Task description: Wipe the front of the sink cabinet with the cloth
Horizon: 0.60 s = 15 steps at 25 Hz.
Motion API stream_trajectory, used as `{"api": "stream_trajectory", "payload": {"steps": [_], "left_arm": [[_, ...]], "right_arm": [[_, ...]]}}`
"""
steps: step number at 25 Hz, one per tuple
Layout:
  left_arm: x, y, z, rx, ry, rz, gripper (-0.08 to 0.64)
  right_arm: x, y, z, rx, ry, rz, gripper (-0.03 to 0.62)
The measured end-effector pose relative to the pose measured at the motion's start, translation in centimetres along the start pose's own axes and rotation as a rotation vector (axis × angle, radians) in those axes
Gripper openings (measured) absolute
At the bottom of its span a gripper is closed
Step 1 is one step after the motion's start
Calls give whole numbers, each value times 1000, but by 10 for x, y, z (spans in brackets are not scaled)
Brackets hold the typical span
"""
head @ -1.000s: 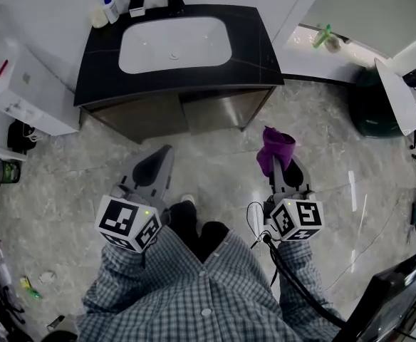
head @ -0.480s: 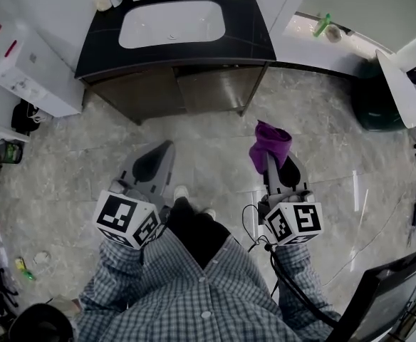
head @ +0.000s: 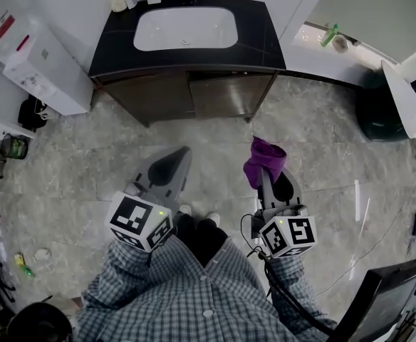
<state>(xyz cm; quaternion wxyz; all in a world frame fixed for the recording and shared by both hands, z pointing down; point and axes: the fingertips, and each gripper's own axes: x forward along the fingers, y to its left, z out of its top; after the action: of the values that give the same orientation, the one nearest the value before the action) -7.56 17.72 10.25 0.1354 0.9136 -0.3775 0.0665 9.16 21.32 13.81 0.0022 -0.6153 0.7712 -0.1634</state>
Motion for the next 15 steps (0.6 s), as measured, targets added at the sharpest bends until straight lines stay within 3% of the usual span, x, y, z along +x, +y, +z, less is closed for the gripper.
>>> {"api": "stream_trajectory", "payload": {"steps": [15], "left_arm": [[6, 18, 20, 5, -29, -93, 11]], "right_arm": [[22, 31, 7, 0, -21, -22, 77]]}}
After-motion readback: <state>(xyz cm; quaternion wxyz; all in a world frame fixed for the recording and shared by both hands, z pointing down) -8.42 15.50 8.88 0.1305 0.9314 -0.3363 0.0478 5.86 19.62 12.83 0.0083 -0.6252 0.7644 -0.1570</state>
